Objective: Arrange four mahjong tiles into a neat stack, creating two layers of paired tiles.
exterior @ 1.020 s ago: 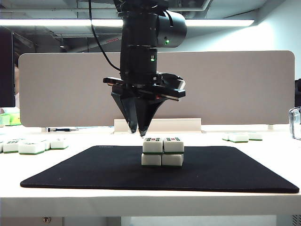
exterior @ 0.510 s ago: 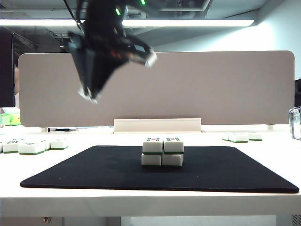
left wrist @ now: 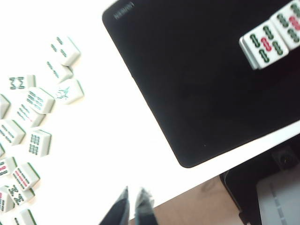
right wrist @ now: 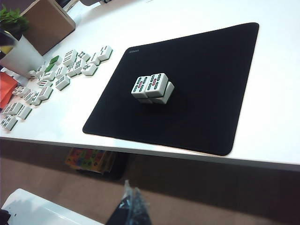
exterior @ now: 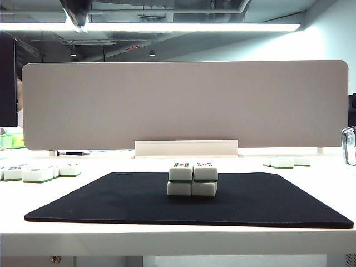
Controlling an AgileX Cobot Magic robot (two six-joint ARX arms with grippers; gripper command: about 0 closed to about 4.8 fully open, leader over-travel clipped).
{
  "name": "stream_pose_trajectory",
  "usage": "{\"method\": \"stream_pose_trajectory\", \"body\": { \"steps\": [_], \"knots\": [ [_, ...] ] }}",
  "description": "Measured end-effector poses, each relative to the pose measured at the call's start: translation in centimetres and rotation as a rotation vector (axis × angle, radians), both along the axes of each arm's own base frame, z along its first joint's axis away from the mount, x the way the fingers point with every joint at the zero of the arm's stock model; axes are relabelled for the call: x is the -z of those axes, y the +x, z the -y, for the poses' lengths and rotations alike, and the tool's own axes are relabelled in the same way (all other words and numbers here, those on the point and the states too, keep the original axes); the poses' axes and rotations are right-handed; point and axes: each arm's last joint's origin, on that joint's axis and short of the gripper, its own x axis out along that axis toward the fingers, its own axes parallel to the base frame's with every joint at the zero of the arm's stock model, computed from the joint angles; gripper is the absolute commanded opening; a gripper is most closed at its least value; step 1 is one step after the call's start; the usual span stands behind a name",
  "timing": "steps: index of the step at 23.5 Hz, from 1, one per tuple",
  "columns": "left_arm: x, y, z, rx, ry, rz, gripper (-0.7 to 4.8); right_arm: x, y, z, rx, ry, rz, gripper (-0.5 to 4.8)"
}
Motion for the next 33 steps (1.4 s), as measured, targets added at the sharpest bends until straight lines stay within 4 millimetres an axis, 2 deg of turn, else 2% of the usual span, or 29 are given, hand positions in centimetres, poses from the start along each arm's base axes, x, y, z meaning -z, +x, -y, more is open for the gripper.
{"method": "stream_pose_trajectory", "body": {
  "steps": [6, 8, 13, 21, 30, 33],
  "knots": [
    [-2.6, -2.2, -2.7, -0.024, -0.068, 0.089, 0.16, 0.0, 0.0, 0.0, 0.0, 0.0, 0.0, -0.01],
    [-4.1, -3.3, -4.4, -0.054, -0.12, 0.165, 0.16, 0.0, 0.0, 0.0, 0.0, 0.0, 0.0, -0.01],
    [-5.0, -3.9, -5.9, -0.091, -0.15, 0.21, 0.17, 0.0, 0.0, 0.0, 0.0, 0.0, 0.0, -0.01],
    [-5.1, -4.3, -6.7, -0.178, -0.039, 0.284, 0.18, 0.0, 0.0, 0.0, 0.0, 0.0, 0.0, -0.01],
    [-5.5, -3.9, -6.4, -0.219, -0.102, 0.343, 0.18, 0.0, 0.0, 0.0, 0.0, 0.0, -0.001, -0.01],
    [-6.8, -2.6, -6.2, -0.301, -0.17, 0.522, 0.18, 0.0, 0.0, 0.0, 0.0, 0.0, 0.0, -0.01]
  ]
}}
